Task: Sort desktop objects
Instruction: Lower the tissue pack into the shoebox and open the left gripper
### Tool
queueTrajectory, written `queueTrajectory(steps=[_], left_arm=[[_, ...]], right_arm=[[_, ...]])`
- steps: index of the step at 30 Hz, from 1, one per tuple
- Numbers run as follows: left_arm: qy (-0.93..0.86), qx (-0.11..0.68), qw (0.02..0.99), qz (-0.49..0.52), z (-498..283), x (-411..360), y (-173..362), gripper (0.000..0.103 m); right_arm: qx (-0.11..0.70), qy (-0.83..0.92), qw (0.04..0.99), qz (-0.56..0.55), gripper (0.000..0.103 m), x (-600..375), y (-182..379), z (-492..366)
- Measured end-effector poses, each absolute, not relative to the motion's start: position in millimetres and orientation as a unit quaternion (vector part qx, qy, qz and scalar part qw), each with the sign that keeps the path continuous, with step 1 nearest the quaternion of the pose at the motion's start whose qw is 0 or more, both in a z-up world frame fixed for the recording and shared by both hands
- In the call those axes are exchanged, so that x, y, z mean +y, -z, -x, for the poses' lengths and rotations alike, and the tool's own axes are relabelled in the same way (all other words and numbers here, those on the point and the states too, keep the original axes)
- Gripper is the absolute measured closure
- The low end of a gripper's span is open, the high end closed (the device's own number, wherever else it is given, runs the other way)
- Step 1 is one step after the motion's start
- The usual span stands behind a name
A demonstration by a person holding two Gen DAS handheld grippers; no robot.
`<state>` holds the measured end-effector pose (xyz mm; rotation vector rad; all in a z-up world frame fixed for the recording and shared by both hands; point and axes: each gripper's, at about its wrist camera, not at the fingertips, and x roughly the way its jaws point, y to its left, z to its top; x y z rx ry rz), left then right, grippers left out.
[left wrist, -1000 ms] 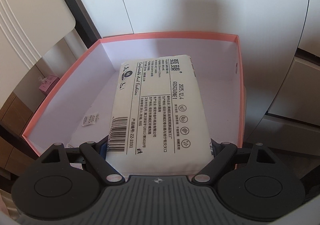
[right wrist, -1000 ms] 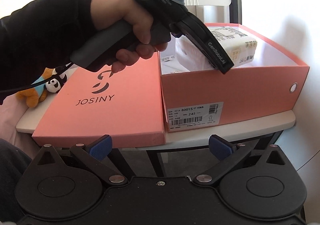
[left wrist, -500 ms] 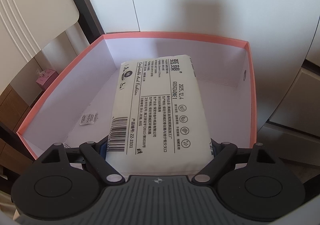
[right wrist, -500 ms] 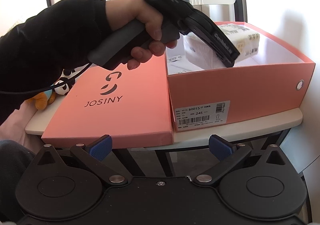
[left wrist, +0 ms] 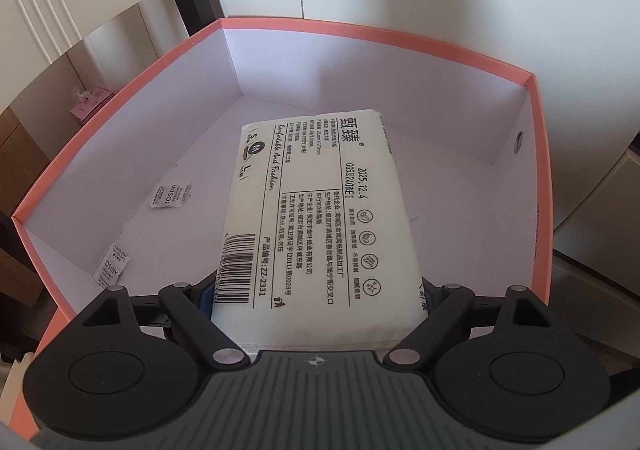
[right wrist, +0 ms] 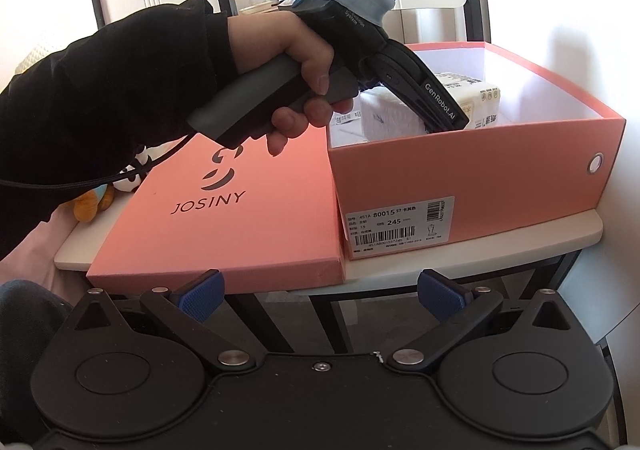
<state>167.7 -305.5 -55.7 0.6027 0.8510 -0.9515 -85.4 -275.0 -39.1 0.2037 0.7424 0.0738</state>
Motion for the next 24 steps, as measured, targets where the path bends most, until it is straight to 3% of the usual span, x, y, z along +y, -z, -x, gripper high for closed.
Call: queueTrajectory(steps=[13, 24], left_arm=[[0.447, 0.393, 0.76, -0.261, -166, -296, 50, 0.009], [0.461, 0.334, 0.789, -0.233, -138, -234, -18, 0.004]], right_arm=[[0.364, -0.012, 0.927, -0.093, 0.0, -276, 40, 82], [0.372, -0.005, 0.924, -0.087, 0.0, -266, 42, 66]])
